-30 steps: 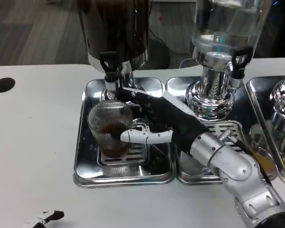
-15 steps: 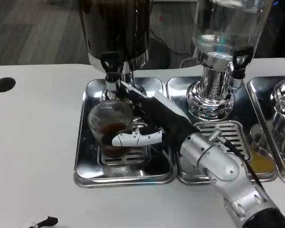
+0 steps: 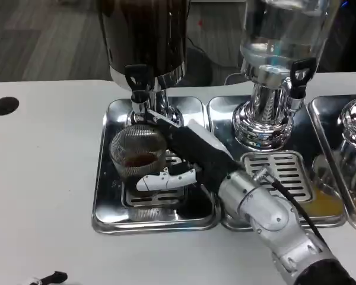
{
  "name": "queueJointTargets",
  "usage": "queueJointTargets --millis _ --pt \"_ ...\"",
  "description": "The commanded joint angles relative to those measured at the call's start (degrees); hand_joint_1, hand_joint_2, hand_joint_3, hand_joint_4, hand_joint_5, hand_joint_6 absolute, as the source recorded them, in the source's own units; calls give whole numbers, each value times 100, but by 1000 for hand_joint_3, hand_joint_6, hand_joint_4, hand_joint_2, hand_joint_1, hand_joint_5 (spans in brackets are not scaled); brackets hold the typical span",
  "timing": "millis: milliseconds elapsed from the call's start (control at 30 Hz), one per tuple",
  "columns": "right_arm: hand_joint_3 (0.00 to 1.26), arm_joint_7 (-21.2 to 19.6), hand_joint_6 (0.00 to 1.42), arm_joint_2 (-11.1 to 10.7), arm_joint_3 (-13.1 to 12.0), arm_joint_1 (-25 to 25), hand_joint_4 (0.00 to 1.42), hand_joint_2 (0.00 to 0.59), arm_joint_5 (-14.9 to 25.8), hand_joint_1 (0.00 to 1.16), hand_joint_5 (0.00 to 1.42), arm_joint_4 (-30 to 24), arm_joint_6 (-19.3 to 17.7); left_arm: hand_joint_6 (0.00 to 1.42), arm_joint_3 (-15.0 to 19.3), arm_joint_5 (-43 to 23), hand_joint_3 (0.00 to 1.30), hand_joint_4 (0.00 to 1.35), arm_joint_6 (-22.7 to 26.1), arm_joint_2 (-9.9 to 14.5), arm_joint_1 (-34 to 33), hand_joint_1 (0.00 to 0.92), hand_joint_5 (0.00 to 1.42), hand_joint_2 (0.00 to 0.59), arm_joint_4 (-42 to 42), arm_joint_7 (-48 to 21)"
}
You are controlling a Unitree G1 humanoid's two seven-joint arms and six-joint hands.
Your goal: Grasp the cup under the faucet to collect the drink, then remove the cup.
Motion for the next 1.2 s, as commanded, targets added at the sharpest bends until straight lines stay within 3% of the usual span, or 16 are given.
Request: queueJointTargets --millis 33,500,933,1200 --pt "103 -81 207 27 16 -170 144 63 -65 897 220 216 -171 608 107 -95 344 245 34 50 -24 6 325 79 53 -84" --pt "325 -629 446 129 -3 -132 380 96 -227 998 449 337 -284 608 188 -173 353 254 48 44 -92 6 325 80 104 -131" --pt "499 -717 568 77 -50 -89 513 106 -213 992 573 306 -270 608 238 -231 358 260 55 47 -119 2 325 81 68 -133" --pt "531 -702 590 19 -97 -28 542 114 -161 980 605 198 -331 608 275 -278 359 260 24 46 -115 0 332 82 86 -144"
